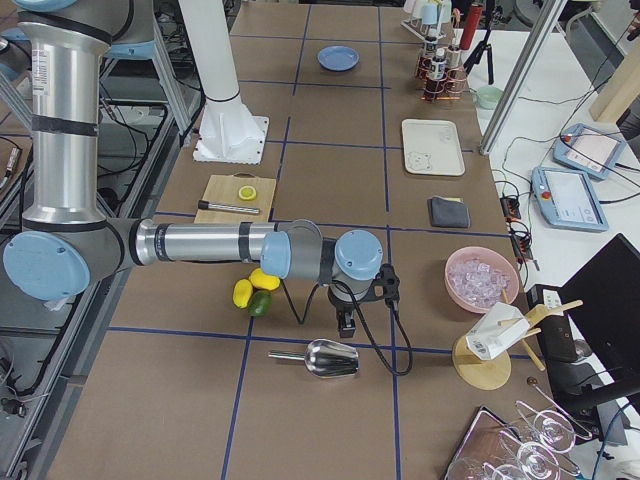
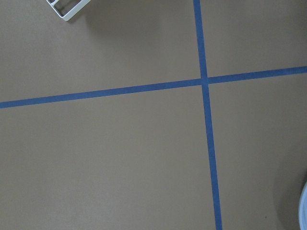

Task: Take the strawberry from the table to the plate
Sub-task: 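Move the left gripper down to the edge of the light blue plate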

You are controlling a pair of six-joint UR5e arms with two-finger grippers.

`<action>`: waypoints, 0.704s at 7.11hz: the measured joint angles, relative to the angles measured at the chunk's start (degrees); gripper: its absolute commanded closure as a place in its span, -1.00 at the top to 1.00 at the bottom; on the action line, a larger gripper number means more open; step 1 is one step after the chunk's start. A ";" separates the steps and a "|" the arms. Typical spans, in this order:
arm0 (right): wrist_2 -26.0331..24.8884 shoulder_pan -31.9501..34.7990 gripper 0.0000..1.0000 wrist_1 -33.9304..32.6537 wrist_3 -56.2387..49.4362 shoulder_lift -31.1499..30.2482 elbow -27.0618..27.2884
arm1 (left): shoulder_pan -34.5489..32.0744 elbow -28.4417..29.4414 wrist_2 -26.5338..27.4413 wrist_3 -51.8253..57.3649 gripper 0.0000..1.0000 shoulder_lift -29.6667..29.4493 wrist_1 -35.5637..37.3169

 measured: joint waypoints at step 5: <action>0.24 -0.14 1.00 0.00 3.38 2.12 1.93 | 3.41 1.44 -2.98 -8.89 1.00 2.00 -15.98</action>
